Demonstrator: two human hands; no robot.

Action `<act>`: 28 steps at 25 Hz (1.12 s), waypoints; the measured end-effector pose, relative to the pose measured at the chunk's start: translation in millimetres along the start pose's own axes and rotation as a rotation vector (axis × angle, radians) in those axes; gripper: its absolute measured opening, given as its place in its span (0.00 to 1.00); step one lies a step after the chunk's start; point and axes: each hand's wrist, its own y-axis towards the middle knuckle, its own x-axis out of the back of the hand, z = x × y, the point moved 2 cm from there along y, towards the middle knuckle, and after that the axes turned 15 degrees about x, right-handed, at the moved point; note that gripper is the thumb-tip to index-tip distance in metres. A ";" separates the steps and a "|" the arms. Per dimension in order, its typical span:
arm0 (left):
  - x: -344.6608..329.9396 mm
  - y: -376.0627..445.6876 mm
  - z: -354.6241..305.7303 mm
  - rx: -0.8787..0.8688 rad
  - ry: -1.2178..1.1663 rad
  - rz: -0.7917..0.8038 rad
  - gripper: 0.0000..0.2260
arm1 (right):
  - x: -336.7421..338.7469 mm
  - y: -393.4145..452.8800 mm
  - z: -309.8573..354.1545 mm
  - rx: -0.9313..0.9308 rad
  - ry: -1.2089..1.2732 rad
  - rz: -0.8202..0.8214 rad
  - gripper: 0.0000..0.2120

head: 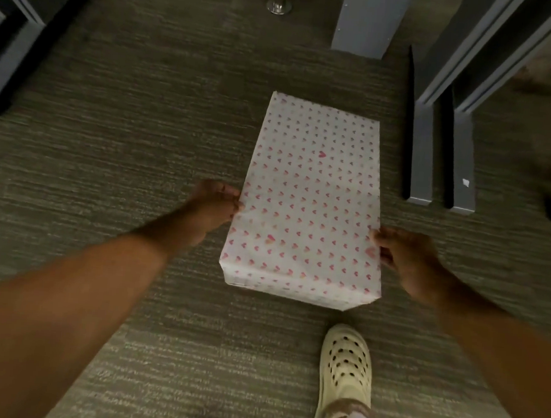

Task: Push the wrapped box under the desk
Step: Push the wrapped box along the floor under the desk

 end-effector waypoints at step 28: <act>-68.5 221.1 -135.1 -0.057 -0.039 -0.156 0.09 | 7.9 265.0 36.4 0.175 -0.053 -0.102 0.04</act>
